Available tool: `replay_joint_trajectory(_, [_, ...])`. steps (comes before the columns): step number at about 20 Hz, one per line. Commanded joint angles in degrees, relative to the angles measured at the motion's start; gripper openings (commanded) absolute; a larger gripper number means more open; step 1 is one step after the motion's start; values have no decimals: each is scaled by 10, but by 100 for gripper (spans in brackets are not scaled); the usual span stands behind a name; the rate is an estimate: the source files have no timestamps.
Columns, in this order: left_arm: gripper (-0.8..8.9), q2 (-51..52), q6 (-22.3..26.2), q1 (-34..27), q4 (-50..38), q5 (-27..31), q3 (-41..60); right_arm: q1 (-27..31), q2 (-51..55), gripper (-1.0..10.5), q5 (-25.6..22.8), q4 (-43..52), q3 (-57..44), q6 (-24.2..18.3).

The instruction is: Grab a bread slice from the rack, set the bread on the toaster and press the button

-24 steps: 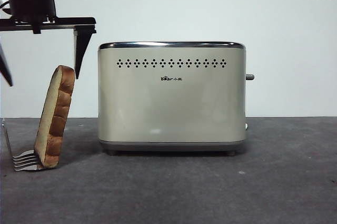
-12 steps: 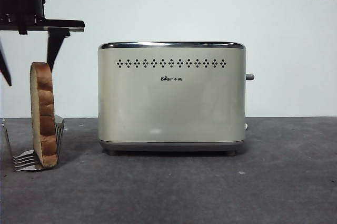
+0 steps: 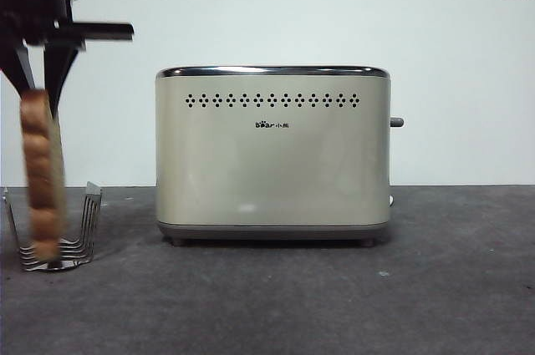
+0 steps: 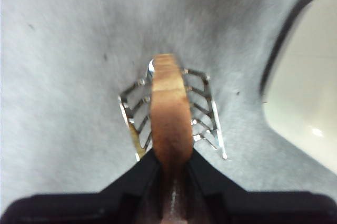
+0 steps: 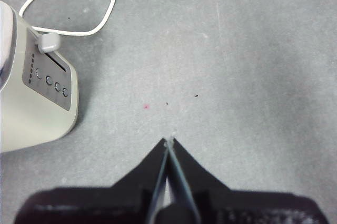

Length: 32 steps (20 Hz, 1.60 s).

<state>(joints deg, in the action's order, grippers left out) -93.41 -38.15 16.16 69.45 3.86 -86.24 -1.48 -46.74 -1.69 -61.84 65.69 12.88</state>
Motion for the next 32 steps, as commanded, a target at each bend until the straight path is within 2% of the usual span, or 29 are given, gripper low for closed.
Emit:
replay_joint_trajectory(1, [22,9,54,-2,28,2,-51,0,0,0,-2,4,0,5])
replay_joint_trajectory(4, [23,9,93,-2,59,2,-141,0,-3,0,-2,6,0,4])
replay_joint_trajectory(5, [23,9,123,-2,59,-3,-171,0,-5,0,-2,5,0,4])
replay_joint_trajectory(11, [24,9,377,-2,59,-43,-341,0,-19,0,-2,0,0,4])
replay_joint_trajectory(14, [30,9,485,8,59,-43,-392,0,-19,0,0,-2,0,4])
replay_joint_trajectory(17, [26,9,609,27,60,-54,-402,0,-19,0,2,-8,0,4])
replay_joint_trajectory(21, [-10,9,739,66,60,-151,-402,0,-19,0,2,-21,0,4])
replay_joint_trajectory(23, [-10,9,772,83,60,-177,-402,0,-19,0,2,-25,0,4])
replay_joint_trajectory(26, [-10,9,802,110,60,-178,-402,0,-19,0,2,-28,0,4])
replay_joint_trajectory(32, [-10,-15,893,151,42,-177,-402,0,-19,0,2,-30,0,4])
